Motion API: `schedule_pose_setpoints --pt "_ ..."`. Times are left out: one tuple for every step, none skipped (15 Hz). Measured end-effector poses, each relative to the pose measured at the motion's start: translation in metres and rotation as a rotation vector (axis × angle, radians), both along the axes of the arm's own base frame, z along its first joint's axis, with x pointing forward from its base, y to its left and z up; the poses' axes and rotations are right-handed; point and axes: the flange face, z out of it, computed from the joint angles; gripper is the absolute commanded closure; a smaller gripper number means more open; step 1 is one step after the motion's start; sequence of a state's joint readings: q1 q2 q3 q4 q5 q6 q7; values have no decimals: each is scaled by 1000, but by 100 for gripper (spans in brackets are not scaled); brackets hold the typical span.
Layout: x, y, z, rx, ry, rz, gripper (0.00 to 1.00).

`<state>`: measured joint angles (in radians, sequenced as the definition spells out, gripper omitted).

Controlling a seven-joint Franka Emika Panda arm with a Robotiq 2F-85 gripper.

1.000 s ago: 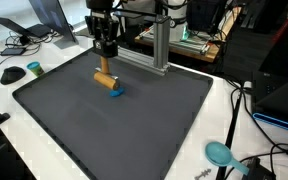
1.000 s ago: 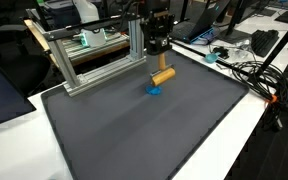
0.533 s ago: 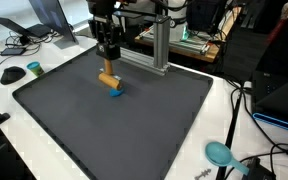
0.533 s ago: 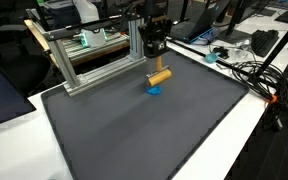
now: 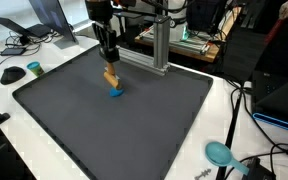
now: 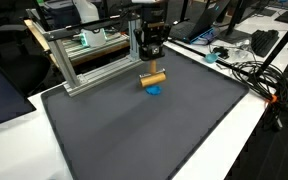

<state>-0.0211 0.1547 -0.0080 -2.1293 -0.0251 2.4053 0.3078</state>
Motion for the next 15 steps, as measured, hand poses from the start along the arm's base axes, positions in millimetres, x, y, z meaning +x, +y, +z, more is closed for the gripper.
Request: schedule_pose_setpoints --pt "0 -1 -1 -1 11 -37 78" --pt "0 -3 -2 -3 20 -76 78" --pt "1 -3 -3 -1 28 -114 78" --pt "2 -3 -4 1 35 -149 78" --pt "3 -2 -5 4 38 -184 78" --pt "4 -1 -5 7 37 -217 78" --pt "5 0 -5 10 36 -250 78" --pt "6 1 -5 13 35 -283 78" --pt "7 2 -5 15 34 -312 53" --pt "8 3 -6 15 33 -329 53" --pt "8 5 -6 15 32 -339 53" --pt "9 5 -6 15 31 -343 78" --pt "9 6 -6 15 31 -345 78" --pt "9 6 -7 15 33 -345 78" --pt "9 6 -9 14 37 -345 78"
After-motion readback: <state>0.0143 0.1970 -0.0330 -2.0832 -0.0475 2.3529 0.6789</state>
